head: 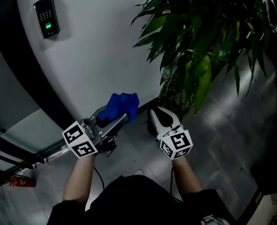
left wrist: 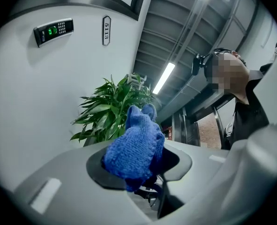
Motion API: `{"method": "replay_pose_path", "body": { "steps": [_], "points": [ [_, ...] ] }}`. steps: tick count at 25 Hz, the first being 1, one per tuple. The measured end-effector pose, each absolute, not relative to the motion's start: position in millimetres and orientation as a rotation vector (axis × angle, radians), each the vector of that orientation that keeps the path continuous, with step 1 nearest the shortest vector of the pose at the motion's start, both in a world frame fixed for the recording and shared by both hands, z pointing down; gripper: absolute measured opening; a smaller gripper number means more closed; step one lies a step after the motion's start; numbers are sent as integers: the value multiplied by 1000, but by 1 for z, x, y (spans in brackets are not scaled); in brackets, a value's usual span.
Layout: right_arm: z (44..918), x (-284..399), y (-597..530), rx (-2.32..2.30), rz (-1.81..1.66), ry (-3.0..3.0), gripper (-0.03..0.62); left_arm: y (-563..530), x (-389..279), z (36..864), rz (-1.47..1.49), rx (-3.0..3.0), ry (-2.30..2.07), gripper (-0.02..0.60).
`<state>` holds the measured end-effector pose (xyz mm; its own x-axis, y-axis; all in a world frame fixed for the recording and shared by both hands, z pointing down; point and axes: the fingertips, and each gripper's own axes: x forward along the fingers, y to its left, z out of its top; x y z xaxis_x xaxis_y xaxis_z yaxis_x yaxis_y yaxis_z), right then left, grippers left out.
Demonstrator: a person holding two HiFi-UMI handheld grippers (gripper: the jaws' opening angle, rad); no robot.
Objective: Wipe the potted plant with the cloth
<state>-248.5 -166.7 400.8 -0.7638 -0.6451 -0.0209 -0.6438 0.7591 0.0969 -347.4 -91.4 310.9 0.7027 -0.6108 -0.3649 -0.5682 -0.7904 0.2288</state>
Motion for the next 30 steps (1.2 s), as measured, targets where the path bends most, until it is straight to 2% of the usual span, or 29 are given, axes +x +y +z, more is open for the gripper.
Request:
{"method": "replay_pose_path", "body": {
  "steps": [11,19,24,30],
  "points": [
    [397,-206,-254,1369,-102,-2873,41,-170,-311,286,-572,2973,-884,155],
    [388,-199,-298,1628,-109,-2763,41,-205,-288,272,-424,3208,-710,155],
    [381,-204,-319,1845,-36,-2699,41,-218,-290,264,-422,3278,-458,155],
    [377,-212,-327,1888,-101,-2684,41,-232,-306,254,-453,3299,-289,155]
  ]
}}
